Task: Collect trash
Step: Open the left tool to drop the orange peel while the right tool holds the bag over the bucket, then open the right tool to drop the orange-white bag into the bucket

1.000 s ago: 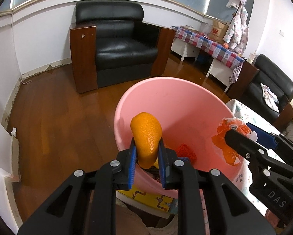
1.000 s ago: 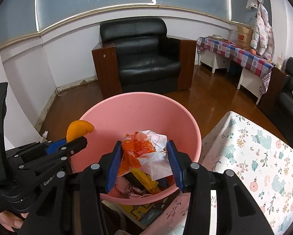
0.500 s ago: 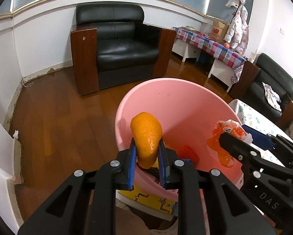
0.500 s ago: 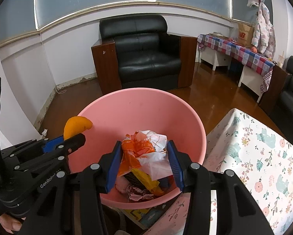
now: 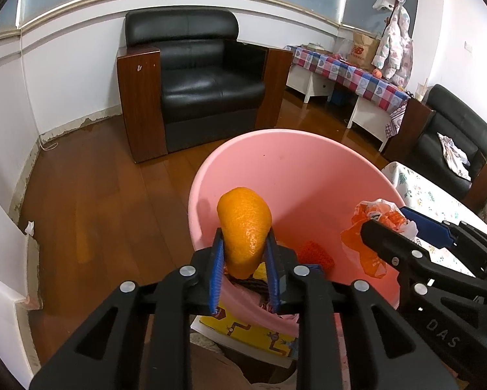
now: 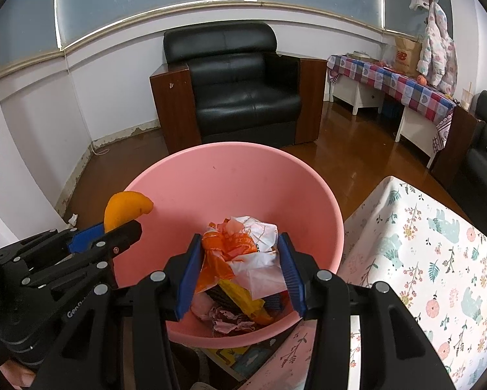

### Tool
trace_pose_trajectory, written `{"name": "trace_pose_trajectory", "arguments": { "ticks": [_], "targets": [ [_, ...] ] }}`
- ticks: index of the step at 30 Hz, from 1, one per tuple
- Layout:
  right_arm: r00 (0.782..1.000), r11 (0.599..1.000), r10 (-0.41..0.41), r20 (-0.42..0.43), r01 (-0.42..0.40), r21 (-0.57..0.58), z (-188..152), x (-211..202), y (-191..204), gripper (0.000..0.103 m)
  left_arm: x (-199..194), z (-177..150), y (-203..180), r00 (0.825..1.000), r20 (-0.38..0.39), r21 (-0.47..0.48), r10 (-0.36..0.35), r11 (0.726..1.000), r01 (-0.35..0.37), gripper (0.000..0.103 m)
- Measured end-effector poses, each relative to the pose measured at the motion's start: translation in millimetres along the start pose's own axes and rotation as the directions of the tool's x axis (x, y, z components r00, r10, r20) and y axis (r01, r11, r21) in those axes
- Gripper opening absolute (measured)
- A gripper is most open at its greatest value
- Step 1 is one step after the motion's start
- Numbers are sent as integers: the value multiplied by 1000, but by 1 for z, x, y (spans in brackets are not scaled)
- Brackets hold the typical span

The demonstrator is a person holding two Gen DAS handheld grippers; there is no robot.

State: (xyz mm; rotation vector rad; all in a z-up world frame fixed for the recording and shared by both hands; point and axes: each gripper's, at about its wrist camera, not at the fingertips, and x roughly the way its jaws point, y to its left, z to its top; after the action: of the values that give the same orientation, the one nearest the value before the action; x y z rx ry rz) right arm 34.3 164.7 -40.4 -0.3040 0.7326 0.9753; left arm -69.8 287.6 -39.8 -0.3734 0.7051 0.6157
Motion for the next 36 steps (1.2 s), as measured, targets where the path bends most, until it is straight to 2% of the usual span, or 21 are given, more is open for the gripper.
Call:
{"name": "trace_pose_trajectory", "arguments": {
  "ticks": [13, 26, 36],
  "targets": [
    [1000, 1000, -3, -6, 3, 7, -1, 5, -3, 47, -4, -4, -1, 1000, 5, 10, -17, 1000, 17, 36],
    [1000, 1000, 2, -7, -1, 26, 0, 11, -6, 47, -5, -1, 3, 999, 12, -12, -51, 999, 51, 42],
    [1000, 999, 2, -21, -1, 35, 1, 15, -9, 49, -5, -2, -1, 999, 15, -12, -42, 999, 42, 43]
  ]
}}
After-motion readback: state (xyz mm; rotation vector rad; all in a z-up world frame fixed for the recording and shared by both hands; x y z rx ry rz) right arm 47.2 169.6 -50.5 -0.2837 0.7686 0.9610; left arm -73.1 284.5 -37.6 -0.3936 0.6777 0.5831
